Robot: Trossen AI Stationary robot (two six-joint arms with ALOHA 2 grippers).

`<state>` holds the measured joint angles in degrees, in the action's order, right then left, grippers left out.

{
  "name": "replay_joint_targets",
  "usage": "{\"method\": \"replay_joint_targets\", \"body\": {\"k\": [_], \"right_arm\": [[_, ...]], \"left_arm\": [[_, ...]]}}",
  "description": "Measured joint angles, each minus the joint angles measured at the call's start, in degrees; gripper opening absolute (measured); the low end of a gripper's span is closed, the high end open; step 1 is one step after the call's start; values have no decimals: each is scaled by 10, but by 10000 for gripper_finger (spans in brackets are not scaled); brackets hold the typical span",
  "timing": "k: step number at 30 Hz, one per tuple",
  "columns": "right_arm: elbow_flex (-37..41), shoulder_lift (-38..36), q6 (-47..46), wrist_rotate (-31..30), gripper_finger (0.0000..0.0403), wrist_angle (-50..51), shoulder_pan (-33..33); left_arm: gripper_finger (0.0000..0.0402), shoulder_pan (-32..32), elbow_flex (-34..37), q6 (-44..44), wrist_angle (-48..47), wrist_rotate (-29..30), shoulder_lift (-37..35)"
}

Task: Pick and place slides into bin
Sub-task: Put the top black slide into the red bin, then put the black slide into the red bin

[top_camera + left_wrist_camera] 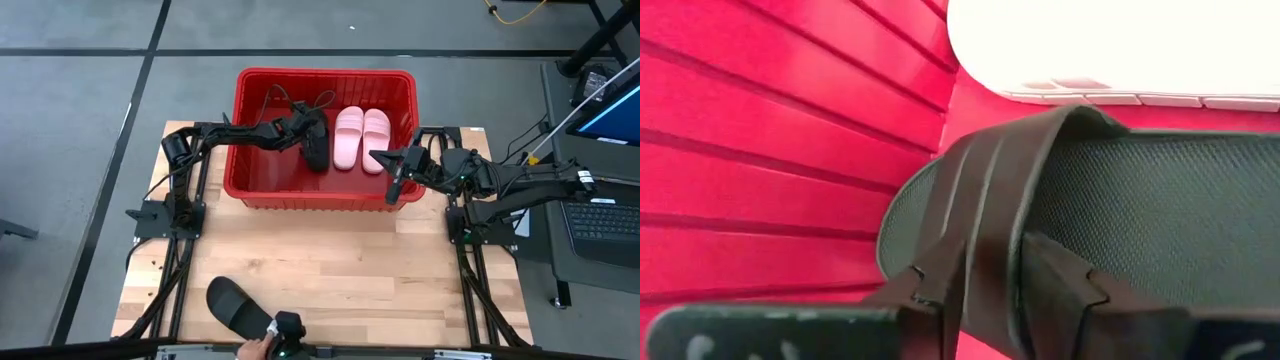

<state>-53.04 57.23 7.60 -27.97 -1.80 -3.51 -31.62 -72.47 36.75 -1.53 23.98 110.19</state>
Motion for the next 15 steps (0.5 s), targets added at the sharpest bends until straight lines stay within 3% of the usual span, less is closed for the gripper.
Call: {"method": "replay_joint_targets", "body": {"k": [7,15], "right_arm": [[0,0,0,0,12,0,0],[0,0,-1,20,7,0,0]], "left_arm": [[102,12,0,2,0,-18,0],[105,18,0,20,-1,4,0]]}}
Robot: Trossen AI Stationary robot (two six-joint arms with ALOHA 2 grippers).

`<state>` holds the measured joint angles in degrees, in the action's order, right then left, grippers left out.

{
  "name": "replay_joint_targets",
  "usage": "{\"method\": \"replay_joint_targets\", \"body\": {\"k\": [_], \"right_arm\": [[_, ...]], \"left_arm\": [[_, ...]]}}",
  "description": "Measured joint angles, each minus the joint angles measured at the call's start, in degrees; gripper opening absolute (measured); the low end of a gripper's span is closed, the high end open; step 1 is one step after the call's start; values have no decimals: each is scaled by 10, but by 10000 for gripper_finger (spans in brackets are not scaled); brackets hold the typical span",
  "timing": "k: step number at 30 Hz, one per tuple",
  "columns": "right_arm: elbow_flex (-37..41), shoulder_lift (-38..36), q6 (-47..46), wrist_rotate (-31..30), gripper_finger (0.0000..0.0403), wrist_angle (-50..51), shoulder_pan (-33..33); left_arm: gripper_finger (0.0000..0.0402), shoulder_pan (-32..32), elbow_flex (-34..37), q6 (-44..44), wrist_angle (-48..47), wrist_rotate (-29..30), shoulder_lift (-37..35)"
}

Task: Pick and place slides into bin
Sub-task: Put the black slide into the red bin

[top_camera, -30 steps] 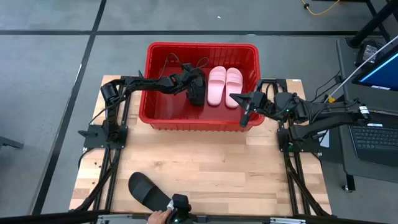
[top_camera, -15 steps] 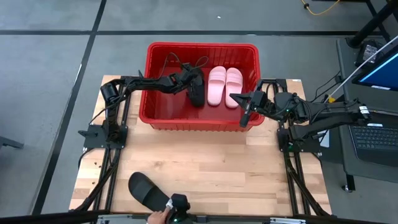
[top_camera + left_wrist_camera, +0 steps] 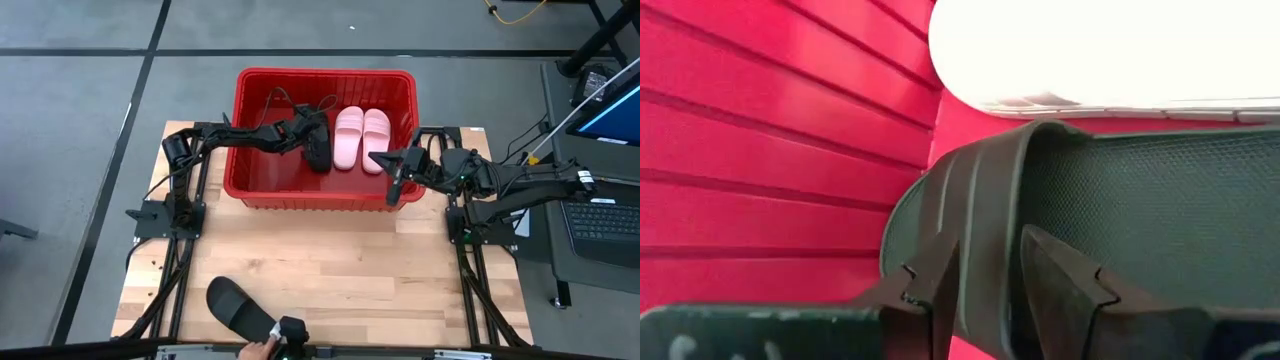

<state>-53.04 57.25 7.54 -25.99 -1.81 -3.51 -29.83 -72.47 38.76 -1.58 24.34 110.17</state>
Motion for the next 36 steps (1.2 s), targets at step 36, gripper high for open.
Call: {"method": "replay_joint_targets", "body": {"k": [36], "right_arm": [[1,0,2,33,7,36,-30]], "left_arm": [[98,230,0,-217,-314,34,-315]]}}
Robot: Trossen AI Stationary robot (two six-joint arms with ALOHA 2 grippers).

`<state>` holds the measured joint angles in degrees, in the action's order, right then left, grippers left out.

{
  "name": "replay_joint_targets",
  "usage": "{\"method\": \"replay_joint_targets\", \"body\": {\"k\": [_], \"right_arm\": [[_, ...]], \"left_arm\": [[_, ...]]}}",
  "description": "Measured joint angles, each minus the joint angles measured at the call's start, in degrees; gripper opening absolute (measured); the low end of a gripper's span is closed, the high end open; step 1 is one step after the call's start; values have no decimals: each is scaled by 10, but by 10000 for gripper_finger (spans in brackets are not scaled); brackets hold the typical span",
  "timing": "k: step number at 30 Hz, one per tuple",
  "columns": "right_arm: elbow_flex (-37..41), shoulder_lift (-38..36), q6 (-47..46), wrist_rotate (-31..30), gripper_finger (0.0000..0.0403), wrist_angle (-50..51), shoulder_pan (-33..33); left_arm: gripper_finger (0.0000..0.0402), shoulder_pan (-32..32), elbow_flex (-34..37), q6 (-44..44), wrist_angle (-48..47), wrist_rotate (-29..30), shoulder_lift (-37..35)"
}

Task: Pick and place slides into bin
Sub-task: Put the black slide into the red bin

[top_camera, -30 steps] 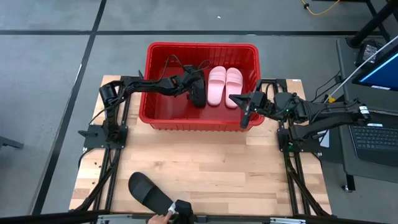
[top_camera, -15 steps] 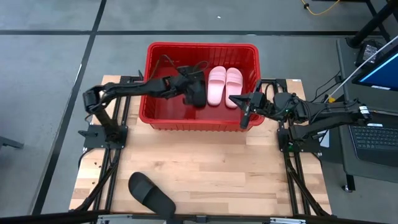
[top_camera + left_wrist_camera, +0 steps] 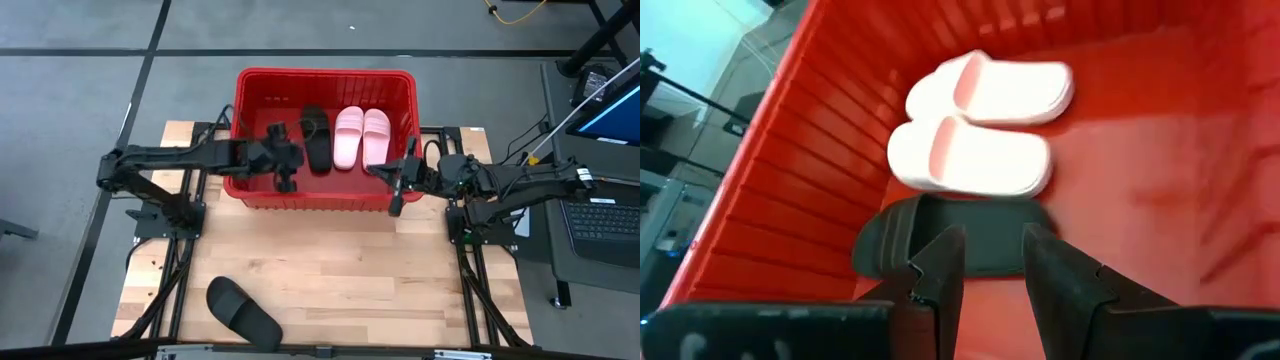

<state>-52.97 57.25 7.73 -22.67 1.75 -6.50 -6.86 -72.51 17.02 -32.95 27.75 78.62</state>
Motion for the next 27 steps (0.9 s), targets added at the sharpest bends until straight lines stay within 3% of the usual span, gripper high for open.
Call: {"method": "replay_joint_targets", "body": {"k": [5,10,19,27], "right_arm": [[0,0,-23,1,10,-1,-37],[0,7,-60,0,7,-4,-86],[0,45,-87,-1,7,-35,-196],[0,84,-123,-36,10,-76,-234]], "left_arm": [[98,106,-20,-98,-77,91,-14],[100,213,-36,-216,-122,127,-9],[100,346,-38,-406,-152,127,-9],[99,397,-38,-479,-190,85,-9]]}}
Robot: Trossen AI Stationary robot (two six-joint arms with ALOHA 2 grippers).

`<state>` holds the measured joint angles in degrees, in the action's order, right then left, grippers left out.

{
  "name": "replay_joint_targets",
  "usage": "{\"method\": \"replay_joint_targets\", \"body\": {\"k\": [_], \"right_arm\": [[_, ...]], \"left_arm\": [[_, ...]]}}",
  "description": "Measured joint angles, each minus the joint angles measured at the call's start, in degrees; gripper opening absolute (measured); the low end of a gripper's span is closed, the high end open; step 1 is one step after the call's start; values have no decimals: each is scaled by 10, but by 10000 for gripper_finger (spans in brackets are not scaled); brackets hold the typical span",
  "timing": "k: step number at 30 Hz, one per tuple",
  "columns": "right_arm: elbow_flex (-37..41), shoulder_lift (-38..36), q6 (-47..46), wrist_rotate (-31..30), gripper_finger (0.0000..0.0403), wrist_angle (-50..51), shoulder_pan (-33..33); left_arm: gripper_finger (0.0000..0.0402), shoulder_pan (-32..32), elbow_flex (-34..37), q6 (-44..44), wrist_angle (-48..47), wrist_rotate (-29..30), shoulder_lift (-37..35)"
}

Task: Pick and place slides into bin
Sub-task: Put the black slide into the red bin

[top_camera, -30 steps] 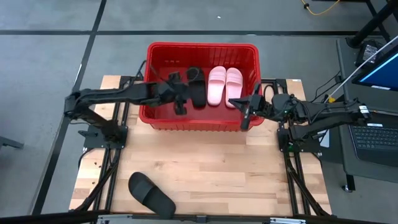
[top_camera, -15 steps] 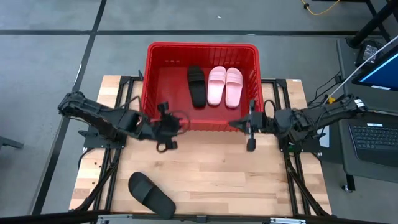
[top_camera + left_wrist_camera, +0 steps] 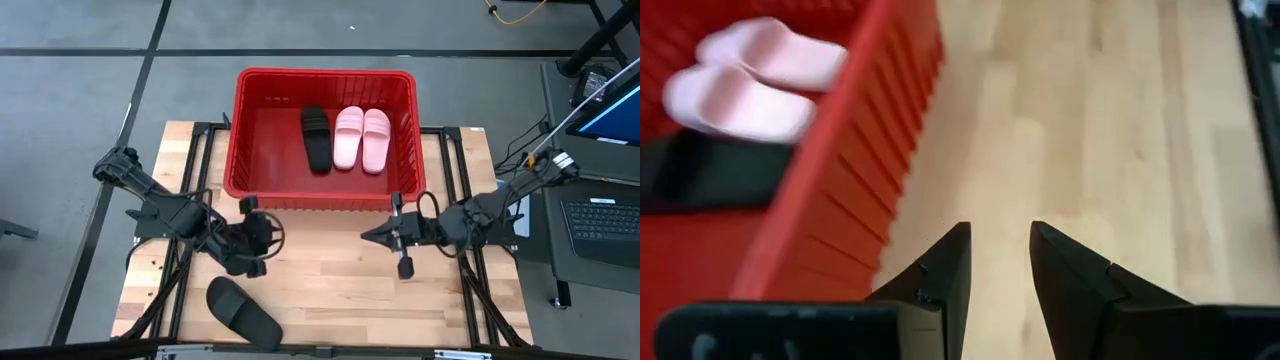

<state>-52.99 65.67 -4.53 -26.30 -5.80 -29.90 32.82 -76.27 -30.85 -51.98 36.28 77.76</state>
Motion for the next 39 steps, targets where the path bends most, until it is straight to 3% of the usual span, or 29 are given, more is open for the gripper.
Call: {"method": "replay_joint_targets", "body": {"k": [11,15,19,22,26,30,39], "right_arm": [[0,25,3,-83,13,-52,3],[0,25,-7,-88,13,-57,9],[0,25,-11,-88,13,-69,10],[0,25,-11,-88,13,-66,10],[0,25,-2,-88,13,-62,10],[0,25,5,-87,13,-60,10],[0,25,46,-85,13,-19,5]], "left_arm": [[99,47,-3,0,-9,-165,17],[99,64,-48,16,-43,-175,56],[99,69,-123,30,-141,-176,106],[99,69,-169,-14,-203,-201,136],[99,74,-204,-69,-211,-240,161],[99,90,-215,-115,-211,-248,177],[99,107,-221,-313,-176,-268,243]]}}
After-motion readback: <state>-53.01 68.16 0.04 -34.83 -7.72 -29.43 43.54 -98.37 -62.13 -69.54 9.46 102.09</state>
